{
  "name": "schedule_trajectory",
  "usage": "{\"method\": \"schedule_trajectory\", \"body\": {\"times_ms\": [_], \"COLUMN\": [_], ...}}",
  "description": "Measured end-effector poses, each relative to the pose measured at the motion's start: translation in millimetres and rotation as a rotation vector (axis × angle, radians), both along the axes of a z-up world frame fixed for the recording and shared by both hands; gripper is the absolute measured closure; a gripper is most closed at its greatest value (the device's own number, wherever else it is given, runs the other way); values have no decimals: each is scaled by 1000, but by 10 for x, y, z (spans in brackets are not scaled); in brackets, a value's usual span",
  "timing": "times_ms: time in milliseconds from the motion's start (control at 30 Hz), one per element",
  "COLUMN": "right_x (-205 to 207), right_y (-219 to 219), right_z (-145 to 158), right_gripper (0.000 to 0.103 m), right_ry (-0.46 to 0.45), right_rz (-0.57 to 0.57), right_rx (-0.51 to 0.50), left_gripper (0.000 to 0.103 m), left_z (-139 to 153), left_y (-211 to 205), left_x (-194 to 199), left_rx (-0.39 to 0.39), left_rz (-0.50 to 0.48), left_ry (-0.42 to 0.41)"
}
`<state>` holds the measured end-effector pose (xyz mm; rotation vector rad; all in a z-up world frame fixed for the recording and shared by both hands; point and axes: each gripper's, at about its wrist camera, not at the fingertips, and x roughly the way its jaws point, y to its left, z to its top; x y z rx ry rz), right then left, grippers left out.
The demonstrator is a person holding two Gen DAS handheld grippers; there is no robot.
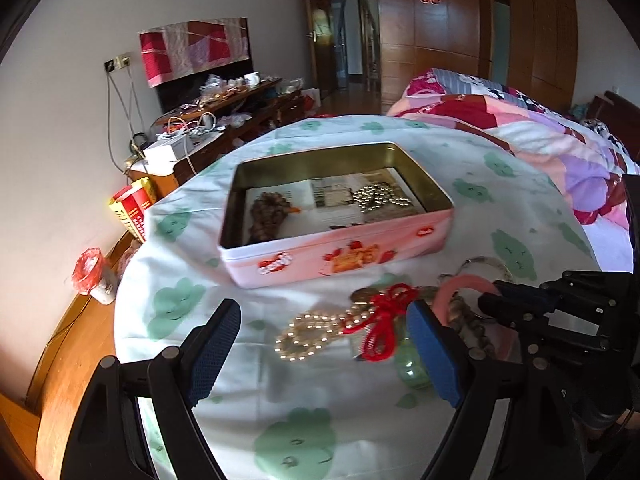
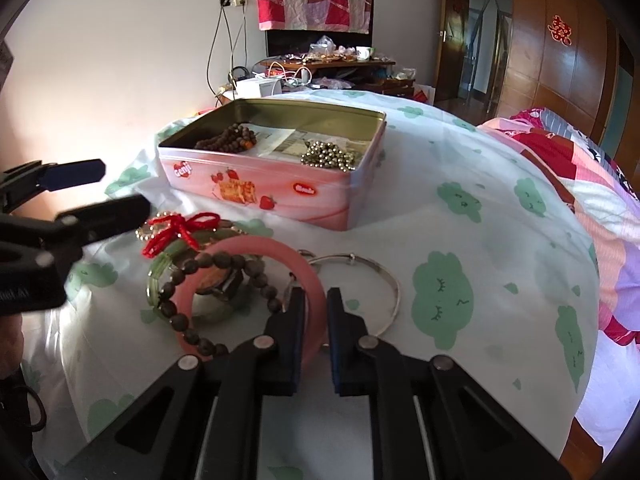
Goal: Organize jewelry
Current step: 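Close the right tool on the pink bangle's rim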
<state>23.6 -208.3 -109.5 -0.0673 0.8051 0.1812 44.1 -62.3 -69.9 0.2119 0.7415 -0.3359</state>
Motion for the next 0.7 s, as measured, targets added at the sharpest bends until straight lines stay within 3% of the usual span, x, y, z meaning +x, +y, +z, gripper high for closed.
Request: {"method": "schedule_trajectory", "body": {"times_ms": [100, 133, 167, 233, 367, 700], "right_x": [-5, -7, -10, -8, -7, -53], "right_y": [5, 11, 16, 21, 16, -13], "right_z": [-4, -6, -7, -7, -8, 158], "right_gripper": [90, 90, 90, 90, 90, 91], "right_ry": [-2, -4, -6, -8, -10, -78], "right_rz": [2, 2, 4, 5, 5, -17], "right_rx": [-1, -3, -5, -5, -3, 8], "left_gripper": [19, 28, 46, 71, 101, 102], "left_z": [-37, -58, -80, -132, -156, 62], "left_y": [-45, -45, -54, -76, -96, 101], "left_x": [30, 46, 68, 90, 58, 64], "left_rx": [-1, -9, -20, -38, -54, -87], "left_rz": [-13, -21, -32, -61, -95, -57], "left_ry": [9, 24, 41, 85, 95, 43]}}
